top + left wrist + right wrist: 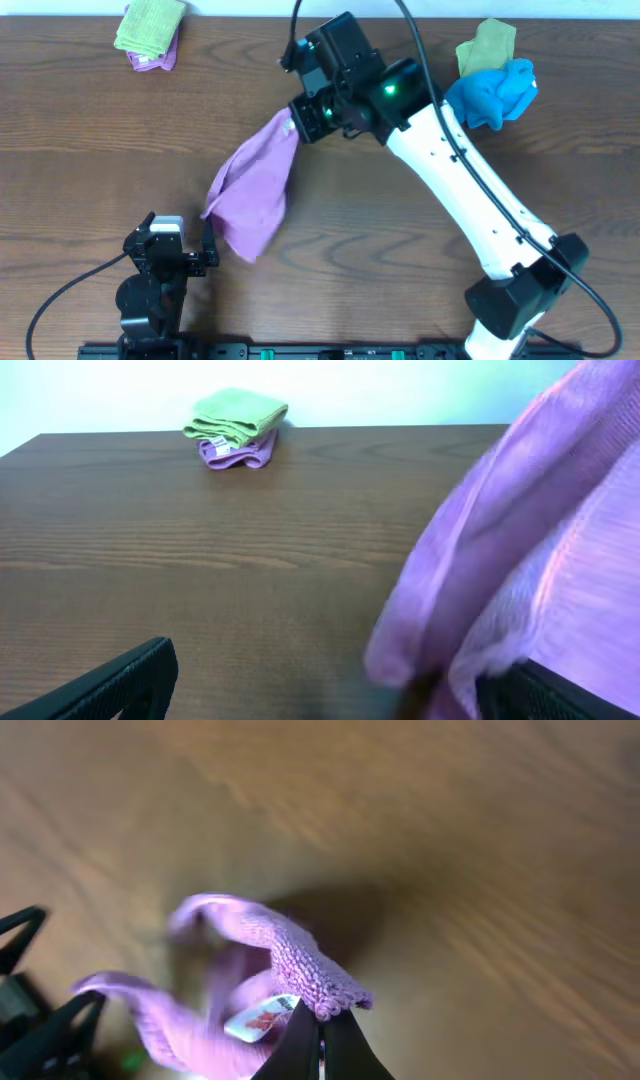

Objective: Fold the cloth
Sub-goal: 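Grasp the purple cloth corner with the right gripper and lift, then carry the purple cloth left and drag it onto the table center, then lift the purple cloth by its corner with the right gripper, hanging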

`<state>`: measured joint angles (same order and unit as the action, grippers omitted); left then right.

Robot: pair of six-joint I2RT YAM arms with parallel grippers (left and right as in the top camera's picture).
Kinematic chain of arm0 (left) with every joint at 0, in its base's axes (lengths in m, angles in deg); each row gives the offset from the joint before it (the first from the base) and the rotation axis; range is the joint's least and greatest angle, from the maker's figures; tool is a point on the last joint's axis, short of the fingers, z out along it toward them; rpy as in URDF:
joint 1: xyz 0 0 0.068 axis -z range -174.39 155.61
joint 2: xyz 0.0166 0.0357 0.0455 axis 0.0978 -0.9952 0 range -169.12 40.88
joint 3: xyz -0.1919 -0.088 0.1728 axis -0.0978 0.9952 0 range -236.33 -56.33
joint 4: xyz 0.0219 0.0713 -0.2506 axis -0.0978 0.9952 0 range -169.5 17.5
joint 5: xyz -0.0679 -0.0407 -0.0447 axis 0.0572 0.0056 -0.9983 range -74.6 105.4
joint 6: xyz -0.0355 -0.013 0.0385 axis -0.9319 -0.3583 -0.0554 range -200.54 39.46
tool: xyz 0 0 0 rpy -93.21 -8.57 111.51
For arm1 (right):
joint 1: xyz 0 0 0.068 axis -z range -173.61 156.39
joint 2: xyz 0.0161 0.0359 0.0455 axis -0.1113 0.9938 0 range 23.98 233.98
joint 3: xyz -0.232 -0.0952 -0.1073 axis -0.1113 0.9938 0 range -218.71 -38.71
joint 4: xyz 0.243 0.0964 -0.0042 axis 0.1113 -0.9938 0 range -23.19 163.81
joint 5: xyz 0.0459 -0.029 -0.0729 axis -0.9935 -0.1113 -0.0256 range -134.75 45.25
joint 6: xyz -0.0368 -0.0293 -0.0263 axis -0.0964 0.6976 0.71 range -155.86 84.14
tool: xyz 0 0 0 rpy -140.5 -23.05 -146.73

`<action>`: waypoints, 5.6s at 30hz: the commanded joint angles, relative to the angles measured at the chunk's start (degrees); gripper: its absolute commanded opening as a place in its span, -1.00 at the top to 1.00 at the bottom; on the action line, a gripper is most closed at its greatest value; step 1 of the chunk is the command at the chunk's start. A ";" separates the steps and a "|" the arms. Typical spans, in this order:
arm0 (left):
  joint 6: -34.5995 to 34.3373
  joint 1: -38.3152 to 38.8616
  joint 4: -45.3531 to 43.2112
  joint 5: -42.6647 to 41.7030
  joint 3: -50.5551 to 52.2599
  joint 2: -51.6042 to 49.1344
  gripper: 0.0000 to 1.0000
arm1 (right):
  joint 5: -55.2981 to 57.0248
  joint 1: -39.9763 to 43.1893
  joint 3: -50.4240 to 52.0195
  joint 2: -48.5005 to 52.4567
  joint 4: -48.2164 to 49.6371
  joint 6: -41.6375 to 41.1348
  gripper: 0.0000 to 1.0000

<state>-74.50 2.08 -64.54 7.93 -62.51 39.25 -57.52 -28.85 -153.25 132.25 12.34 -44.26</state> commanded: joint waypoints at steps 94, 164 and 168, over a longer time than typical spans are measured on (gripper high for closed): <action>-0.04 0.17 0.52 0.39 1.42 0.02 -0.91 | -10.29 4.37 47.50 -4.09 33.03 11.54 0.97; -0.04 0.17 0.52 0.39 1.42 0.02 -0.91 | 8.13 17.11 42.14 14.32 5.35 5.05 0.97; -0.04 0.17 0.52 0.39 1.42 0.02 -0.91 | 7.76 16.04 42.14 14.27 5.03 5.07 0.97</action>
<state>-74.50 2.08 -64.69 7.96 -62.46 39.16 -60.58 -12.24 -114.30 141.65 16.23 -39.85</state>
